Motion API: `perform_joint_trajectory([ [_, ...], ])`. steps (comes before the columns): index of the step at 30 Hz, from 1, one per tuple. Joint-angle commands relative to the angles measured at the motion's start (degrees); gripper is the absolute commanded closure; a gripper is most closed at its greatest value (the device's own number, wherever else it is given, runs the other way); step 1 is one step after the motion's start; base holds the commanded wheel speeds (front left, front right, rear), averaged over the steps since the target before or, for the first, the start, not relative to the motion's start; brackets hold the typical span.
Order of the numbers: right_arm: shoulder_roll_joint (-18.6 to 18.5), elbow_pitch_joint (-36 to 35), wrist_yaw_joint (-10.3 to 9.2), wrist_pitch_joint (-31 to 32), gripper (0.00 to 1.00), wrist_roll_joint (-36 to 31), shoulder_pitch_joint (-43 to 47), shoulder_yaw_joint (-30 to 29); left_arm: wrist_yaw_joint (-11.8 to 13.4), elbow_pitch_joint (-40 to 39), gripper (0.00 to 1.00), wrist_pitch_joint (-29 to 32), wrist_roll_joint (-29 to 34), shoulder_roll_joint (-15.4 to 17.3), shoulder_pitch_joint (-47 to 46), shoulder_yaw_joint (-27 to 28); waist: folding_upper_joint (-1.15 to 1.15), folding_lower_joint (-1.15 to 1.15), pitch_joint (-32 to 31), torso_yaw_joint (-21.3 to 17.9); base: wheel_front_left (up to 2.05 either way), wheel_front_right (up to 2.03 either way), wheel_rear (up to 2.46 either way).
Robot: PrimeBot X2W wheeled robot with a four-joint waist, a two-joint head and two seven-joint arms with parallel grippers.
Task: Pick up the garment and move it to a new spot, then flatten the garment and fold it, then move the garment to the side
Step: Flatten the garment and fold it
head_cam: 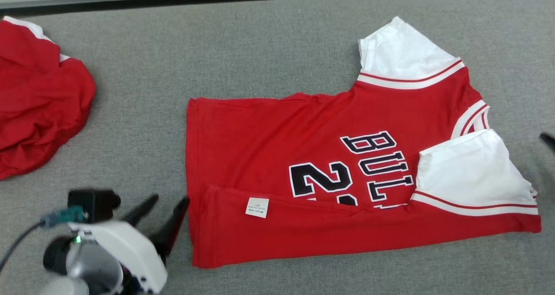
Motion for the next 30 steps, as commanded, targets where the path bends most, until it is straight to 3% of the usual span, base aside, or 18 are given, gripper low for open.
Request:
perform_joint_trajectory([
  [1,-0.4,-0.9,-0.01,0.1,0.00,-1.0,-3.0,-1.3,0.6,-1.1,0.00,0.4,1.1,0.3,-4.2,0.9,0.00,0.00,2.2,0.1,0.00,0.00,0.00],
  [4,0.0,-1.8,-0.01,2.6,0.00,-3.7,-10.1,-2.5,0.6,-0.7,0.00,2.9,3.5,-0.6,-13.3,0.0,0.00,0.00,6.1,1.4,0.00,0.00,0.00],
  [7,2.9,0.5,-0.01,8.0,0.00,-7.7,-21.1,-0.2,-0.7,6.0,0.00,6.8,6.5,-4.8,-27.5,-3.6,0.00,0.00,10.8,3.4,0.00,0.00,0.00],
  [12,8.3,7.3,-0.01,11.2,0.00,-12.4,-32.6,5.4,-4.0,16.0,0.00,9.9,8.9,-9.4,-38.8,-8.4,0.00,0.00,13.7,5.6,0.00,0.00,0.00],
  [17,11.8,13.9,-0.01,10.1,0.00,-14.6,-40.2,9.6,-7.3,21.7,0.00,11.7,9.2,-11.7,-43.3,-11.3,0.00,0.00,15.5,7.0,0.00,0.00,0.00],
  [26,12.3,21.7,-0.01,8.8,0.00,-15.1,-49.7,14.9,-10.5,26.5,0.00,13.2,8.3,-15.0,-46.6,-14.0,0.00,0.00,18.0,9.8,0.00,0.00,0.00],
  [27,12.8,22.3,-0.01,8.8,0.00,-14.5,-50.3,15.4,-10.9,26.8,0.16,13.3,7.9,-15.3,-46.7,-14.3,0.00,0.00,18.1,10.0,0.00,0.00,0.00],
  [28,12.8,22.3,-0.01,8.8,0.00,-14.5,-50.3,15.4,-10.9,26.8,0.16,13.3,7.9,-15.3,-46.7,-14.3,0.00,0.00,18.1,10.0,0.00,0.00,0.00],
  [29,13.3,22.9,-0.01,8.6,0.00,-13.9,-50.7,16.0,-11.2,27.2,0.52,13.3,7.7,-15.8,-46.6,-14.6,0.00,0.00,18.1,10.1,0.00,0.00,0.00],
  [30,13.9,23.4,-0.01,9.1,0.00,-12.9,-50.8,16.8,-11.6,27.6,0.62,13.2,7.4,-16.1,-46.4,-14.9,0.00,0.00,18.1,10.2,0.00,0.00,0.00],
])
